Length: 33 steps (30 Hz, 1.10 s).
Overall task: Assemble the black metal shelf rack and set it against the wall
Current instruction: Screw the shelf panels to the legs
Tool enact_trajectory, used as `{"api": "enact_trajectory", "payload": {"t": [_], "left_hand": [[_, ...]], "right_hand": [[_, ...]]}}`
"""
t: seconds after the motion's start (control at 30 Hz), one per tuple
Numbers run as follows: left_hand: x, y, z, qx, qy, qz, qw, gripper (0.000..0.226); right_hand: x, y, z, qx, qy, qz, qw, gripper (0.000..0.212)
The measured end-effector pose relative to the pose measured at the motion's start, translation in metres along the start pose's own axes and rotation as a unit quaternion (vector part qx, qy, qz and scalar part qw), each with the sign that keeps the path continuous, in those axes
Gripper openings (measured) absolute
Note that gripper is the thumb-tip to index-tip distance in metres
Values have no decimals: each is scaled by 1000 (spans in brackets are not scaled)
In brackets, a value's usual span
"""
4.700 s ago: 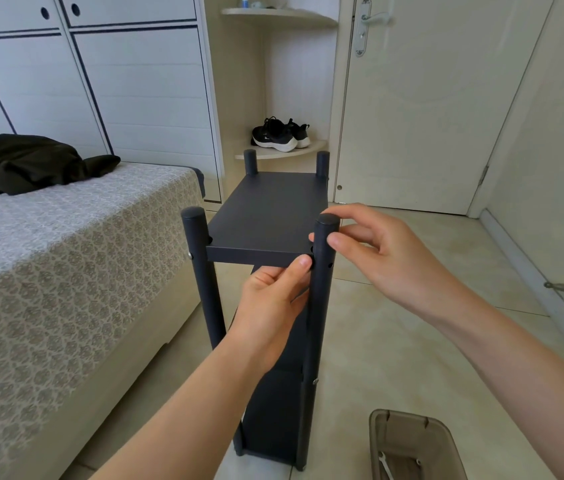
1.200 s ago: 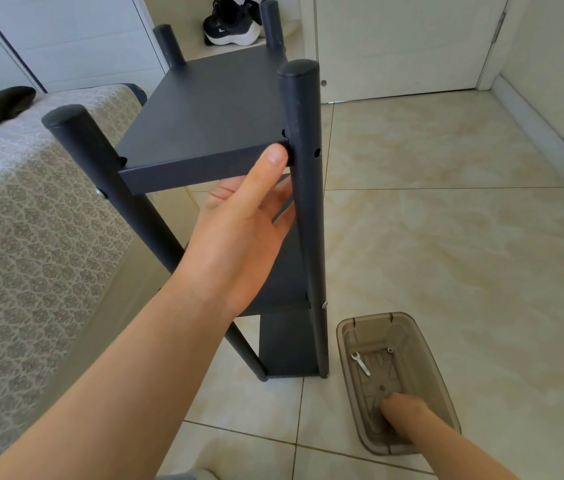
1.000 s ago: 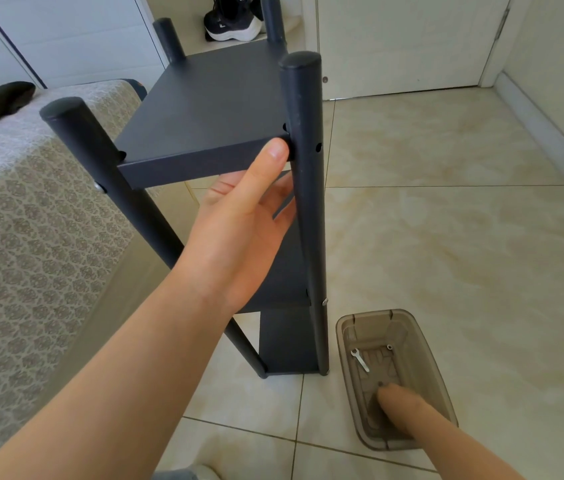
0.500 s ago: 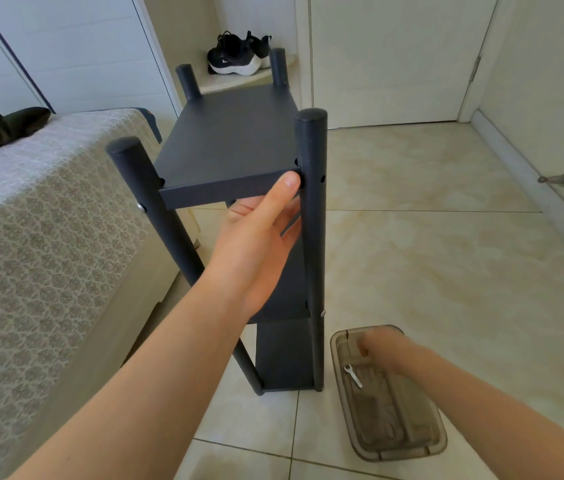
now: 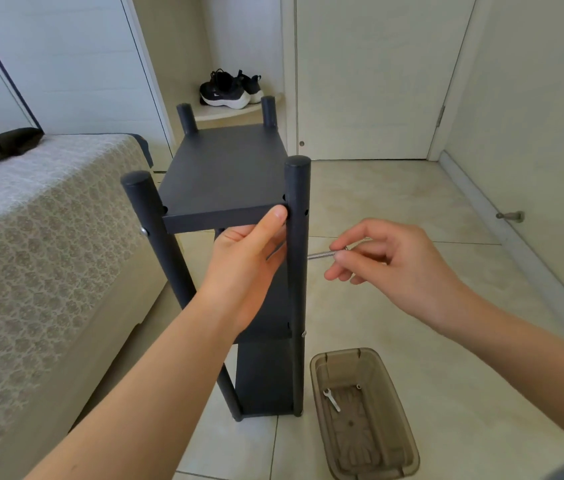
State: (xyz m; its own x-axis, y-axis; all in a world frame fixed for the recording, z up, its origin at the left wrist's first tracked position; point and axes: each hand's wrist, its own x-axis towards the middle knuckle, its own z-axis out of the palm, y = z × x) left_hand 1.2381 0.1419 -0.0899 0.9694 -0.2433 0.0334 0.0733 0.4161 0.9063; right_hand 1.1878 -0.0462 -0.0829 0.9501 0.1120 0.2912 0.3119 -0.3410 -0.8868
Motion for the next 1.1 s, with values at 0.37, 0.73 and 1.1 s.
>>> {"api": "enact_trajectory", "payload": {"t": [0.37, 0.73, 1.1], "left_hand": [[4, 7, -12, 32, -39, 19, 999, 37], [7, 4, -16, 44, -26, 37, 998, 34], [4, 2, -13, 45, -27, 28, 998, 39]], "right_hand": [[13, -19, 7, -9, 139, -102, 985, 10], [15, -3, 8, -1, 129, -68, 989, 14], [14, -13, 11, -28, 147, -104, 983, 10]]}}
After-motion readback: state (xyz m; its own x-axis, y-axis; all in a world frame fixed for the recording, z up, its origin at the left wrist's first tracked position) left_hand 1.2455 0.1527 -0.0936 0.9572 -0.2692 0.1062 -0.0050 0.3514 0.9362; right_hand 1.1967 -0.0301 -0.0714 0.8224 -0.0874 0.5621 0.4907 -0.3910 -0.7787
